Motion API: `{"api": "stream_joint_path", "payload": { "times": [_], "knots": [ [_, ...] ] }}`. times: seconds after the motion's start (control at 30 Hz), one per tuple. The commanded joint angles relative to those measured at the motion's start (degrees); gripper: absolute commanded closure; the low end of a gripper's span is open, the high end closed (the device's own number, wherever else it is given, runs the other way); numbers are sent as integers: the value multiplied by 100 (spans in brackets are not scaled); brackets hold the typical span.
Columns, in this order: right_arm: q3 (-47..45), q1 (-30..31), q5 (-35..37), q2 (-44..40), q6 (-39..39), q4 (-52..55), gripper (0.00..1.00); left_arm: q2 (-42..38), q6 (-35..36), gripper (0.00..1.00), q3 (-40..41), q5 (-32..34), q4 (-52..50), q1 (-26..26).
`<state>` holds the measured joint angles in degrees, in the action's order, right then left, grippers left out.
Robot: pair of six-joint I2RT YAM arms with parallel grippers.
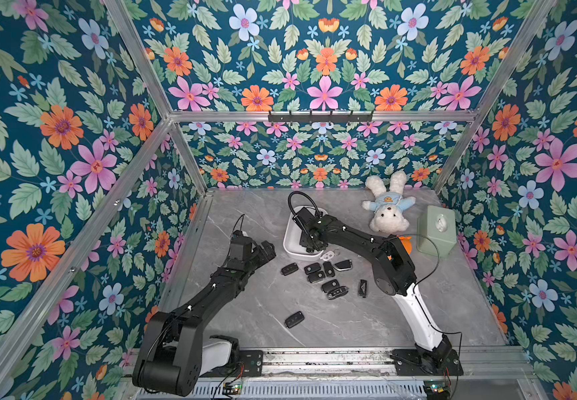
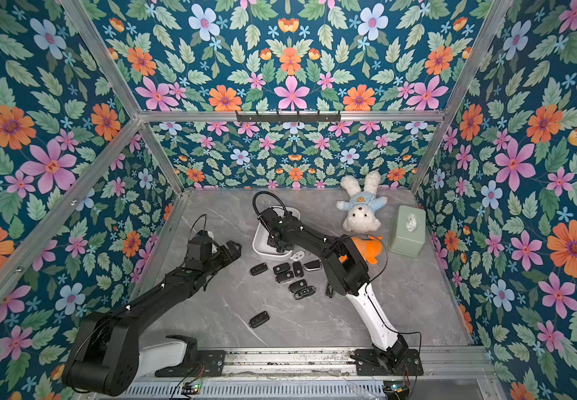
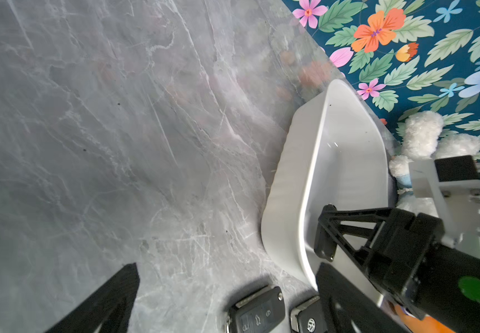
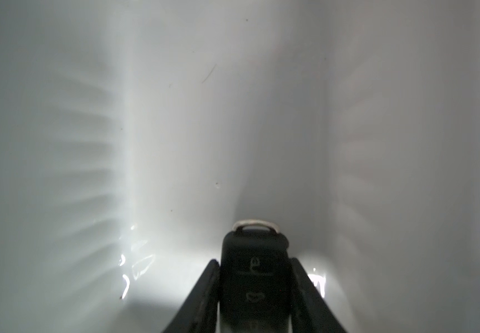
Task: Place the car key into the storage box
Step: Place the car key in the storage box.
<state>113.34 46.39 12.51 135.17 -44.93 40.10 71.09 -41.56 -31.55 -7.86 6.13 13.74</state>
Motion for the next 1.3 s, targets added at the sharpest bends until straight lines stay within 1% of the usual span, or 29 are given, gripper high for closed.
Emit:
{"api": "stream_joint_path", "payload": {
  "times": [0.0, 0.2, 0.4, 0.57, 0.73, 0.83, 0.9, 1.1, 1.27],
  "knots": [
    [-5, 10, 246, 60, -36, 68, 60, -7, 25, 0, -27, -67, 99, -3],
    [91, 10, 336, 211, 28, 164, 58, -43, 29, 0, -34, -49, 64, -13],
    [355, 6, 363, 314, 88, 288, 52, -68, 58, 0, -71, -49, 3, -12],
    [573, 10, 406, 94, 201, 311, 50, -78, 87, 0, -119, -125, -24, -12],
    [505, -24, 405, -305, 292, 296, 47, -61, 129, 0, -150, -429, 75, -14],
    [158, -69, 340, -681, 283, 116, 46, -30, 126, 0, -155, -627, 167, -18],
    [-245, -119, 273, -1039, 229, -96, 47, -8, 116, 0, -167, -710, 202, -17],
    [-1710, -332, 28, -2084, -56, -707, 50, 54, 69, 0, -167, -917, 306, -3],
    [-2871, -496, -218, -2786, -429, -1226, 52, 159, 23, 0, -141, -1070, 397, 3]
  ]
}}
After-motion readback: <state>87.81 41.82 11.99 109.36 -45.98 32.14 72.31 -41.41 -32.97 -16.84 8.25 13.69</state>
